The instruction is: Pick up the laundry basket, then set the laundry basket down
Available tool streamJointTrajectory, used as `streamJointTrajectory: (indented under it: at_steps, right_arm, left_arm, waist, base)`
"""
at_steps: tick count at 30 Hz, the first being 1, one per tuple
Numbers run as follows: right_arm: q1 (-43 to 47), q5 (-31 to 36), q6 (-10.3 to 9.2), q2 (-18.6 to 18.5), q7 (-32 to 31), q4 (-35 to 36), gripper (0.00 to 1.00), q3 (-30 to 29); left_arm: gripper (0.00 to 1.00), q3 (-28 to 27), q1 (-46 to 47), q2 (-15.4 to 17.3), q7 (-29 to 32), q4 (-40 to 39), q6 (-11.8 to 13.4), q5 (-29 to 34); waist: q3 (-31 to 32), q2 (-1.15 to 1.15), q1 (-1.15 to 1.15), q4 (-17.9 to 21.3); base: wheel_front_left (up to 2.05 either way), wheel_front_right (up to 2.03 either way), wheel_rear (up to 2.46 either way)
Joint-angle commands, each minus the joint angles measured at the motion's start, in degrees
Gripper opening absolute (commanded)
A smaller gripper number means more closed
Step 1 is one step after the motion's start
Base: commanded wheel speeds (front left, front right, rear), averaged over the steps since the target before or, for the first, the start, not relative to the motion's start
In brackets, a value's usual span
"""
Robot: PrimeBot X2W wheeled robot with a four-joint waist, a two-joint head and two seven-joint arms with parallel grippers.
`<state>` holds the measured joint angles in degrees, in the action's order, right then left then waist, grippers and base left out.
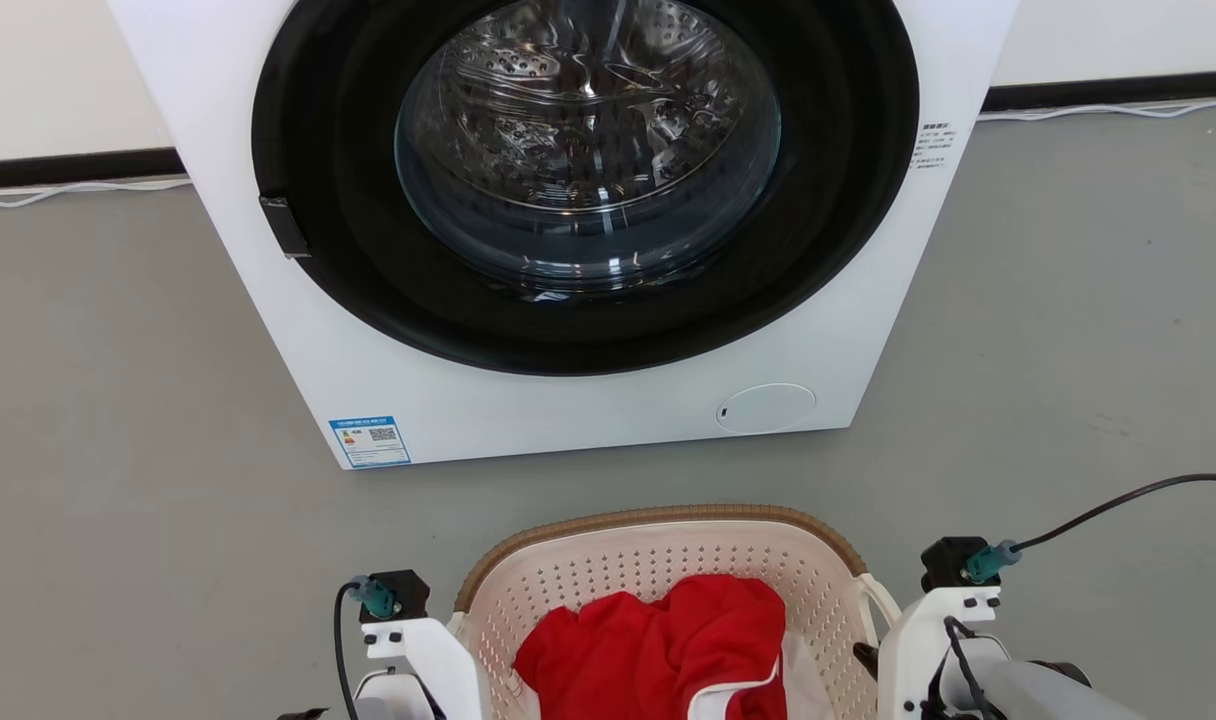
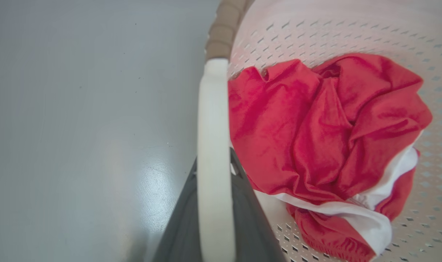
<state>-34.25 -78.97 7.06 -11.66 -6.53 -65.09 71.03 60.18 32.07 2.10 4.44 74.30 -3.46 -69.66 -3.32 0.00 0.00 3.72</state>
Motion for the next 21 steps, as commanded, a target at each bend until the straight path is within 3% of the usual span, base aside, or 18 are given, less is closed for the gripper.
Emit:
streamJointTrajectory:
  at_steps: [1,21]
  right_arm:
    - [-1.31,-0.5,0.43,-0.54,1.11,0.88,0.0,0.29]
    - [-3.53,-1.25,0.43,-2.65,3.74,2.78,0.0,0.85]
  left_arm:
    - [0.0,-0.75,1.18,1.05,-0.73,-0.35,-0.07,-0.37]
    - [0.0,-0.07,5.45,0.87,-3.1,-0.34,1.1,0.54]
  waist:
    - [-0.15,0.0,0.0,0.0]
    - [-7.46,0.0,0.0,-0.76]
  base:
    - [0.0,0.0,0.0]
    - [0.0,0.0,0.0]
